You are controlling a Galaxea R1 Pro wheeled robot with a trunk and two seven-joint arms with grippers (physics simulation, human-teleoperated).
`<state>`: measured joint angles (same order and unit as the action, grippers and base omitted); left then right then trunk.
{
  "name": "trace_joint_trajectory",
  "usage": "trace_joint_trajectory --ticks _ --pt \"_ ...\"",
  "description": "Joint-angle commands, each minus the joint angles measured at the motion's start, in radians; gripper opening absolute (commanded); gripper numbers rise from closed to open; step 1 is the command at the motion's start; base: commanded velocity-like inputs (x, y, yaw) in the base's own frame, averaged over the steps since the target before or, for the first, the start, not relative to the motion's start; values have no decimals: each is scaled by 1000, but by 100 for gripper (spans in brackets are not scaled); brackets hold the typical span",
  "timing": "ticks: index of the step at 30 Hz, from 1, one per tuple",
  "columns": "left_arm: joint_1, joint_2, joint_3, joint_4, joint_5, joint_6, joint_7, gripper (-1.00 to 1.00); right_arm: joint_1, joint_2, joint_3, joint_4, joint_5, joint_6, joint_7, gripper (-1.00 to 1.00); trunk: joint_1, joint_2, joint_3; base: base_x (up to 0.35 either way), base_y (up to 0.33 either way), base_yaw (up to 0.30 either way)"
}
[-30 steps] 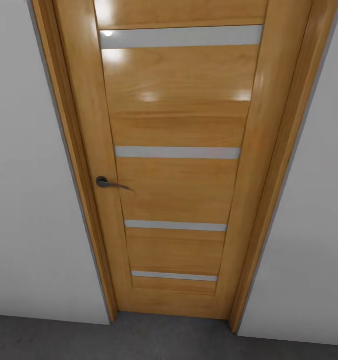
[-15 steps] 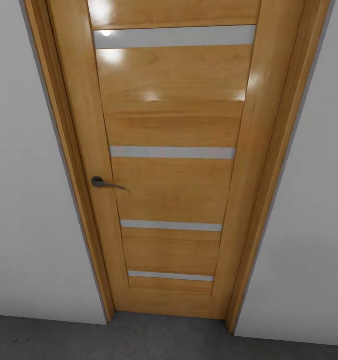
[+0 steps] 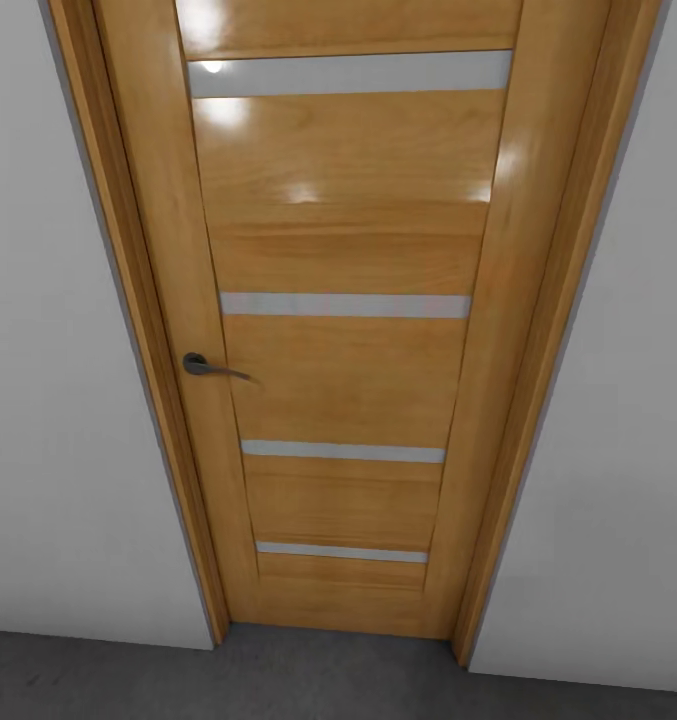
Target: Move the two storage containers from the living room to the garage. In the garage, place one container on the floor and stack the other container on top of it (either order is fine).
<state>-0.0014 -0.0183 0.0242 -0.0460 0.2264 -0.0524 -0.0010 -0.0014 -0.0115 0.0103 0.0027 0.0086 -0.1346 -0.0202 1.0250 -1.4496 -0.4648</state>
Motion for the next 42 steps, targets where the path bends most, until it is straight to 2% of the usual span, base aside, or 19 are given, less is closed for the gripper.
trace_joint_trajectory --ticks 1,12,16,19,20,24,26,29,30,31,37,39,41,42 --pt "0 0 2 0 5 -3 0 100 0 0 1 0 1 -3 -2 100 0 0 -1 0 0 0" --pt "0 -1 2 0 4 -2 0 100 0 3 0 0 1 0 -1 100 0 0 -1 0 0 0" --pt "0 -2 3 0 4 -3 1 100 0 -9 -2 -34 1 6 -16 100 0 0 -1 0 0 0" --pt "0 -2 3 0 4 -3 0 100 0 -45 -4 -90 1 26 -43 100 0 0 -1 0 0 0" --pt "0 -2 3 0 4 -3 1 100 0 -76 -4 -144 2 66 -64 100 0 0 -1 0 0 0" --pt "0 -2 3 0 4 -3 0 100 0 -139 -4 -245 6 112 -55 100 0 0 -1 0 0 0" --pt "0 -2 4 0 4 -3 0 100 0 -185 -6 -316 4 143 -24 100 0 0 -1 0 0 0" --pt "0 -2 4 0 4 -3 0 100 -9 -219 -7 -392 3 195 41 100 0 0 -1 0 0 0" --pt "0 -2 5 0 4 -3 0 100 -16 -223 -7 -403 3 208 53 100 0 0 -1 0 0 0" --pt "0 -2 5 0 4 -3 0 100 -48 -228 -7 -425 2 248 74 100 0 0 -1 0 0 0" --pt "0 -2 4 0 4 -3 0 100 -204 -220 -8 -433 0 305 87 100 0 0 -1 0 0 0" --pt "0 -3 5 0 4 -3 0 100 -258 -207 -7 -433 -1 314 79 100 0 0 -1 0 0 0" --pt "0 -3 5 0 4 -3 0 100 -323 -160 -6 -432 0 336 61 100 0 0 -1 0 0 0" --pt "0 -3 5 0 4 -3 0 100 -339 -146 -5 -432 1 343 56 100 0 0 -1 0 0 0"
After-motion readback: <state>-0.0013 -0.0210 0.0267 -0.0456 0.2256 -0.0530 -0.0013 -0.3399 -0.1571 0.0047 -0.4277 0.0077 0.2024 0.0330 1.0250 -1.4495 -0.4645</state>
